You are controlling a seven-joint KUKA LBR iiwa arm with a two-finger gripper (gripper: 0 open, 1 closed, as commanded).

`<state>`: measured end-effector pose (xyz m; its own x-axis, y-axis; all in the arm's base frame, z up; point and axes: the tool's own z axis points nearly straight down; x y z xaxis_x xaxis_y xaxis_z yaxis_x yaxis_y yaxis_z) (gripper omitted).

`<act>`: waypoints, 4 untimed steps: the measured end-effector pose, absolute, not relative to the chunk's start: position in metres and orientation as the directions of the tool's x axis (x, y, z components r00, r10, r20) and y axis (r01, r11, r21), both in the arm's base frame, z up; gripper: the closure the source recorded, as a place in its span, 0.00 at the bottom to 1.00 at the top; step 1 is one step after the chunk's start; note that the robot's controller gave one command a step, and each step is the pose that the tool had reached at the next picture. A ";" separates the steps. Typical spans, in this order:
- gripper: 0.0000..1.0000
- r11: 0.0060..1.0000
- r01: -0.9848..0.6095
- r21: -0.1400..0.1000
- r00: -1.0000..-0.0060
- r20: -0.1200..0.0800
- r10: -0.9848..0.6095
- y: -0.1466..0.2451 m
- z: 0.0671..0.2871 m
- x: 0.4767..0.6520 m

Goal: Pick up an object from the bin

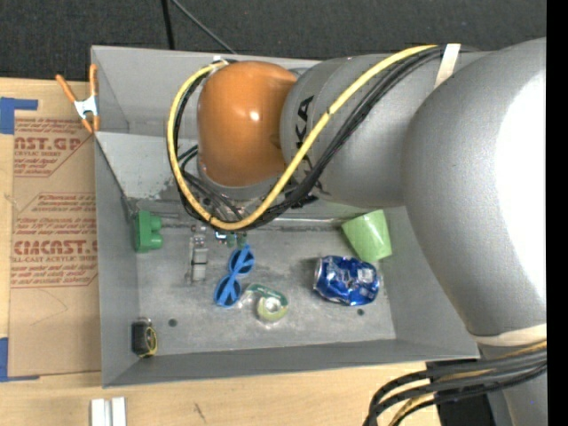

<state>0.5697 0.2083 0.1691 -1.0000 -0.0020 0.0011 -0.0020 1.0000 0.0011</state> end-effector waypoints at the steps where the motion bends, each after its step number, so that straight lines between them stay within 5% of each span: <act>1: 0.00 0.933 -0.361 -0.001 -0.933 0.001 -0.361 0.097 0.113 0.573; 2: 0.00 0.942 -0.336 0.003 -0.942 0.001 -0.336 0.136 0.068 0.574; 3: 1.00 0.943 -0.333 0.002 -0.943 -0.003 -0.333 0.134 0.070 0.575; 4: 1.00 0.921 -0.391 0.005 -0.921 0.002 -0.391 0.182 0.069 0.517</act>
Offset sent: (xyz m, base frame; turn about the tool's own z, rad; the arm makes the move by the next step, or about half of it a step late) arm 0.0036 -0.1099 -0.0548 -0.3694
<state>0.5170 0.1818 0.0695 -0.9206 -0.3906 0.0022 -0.3906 0.9206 0.0047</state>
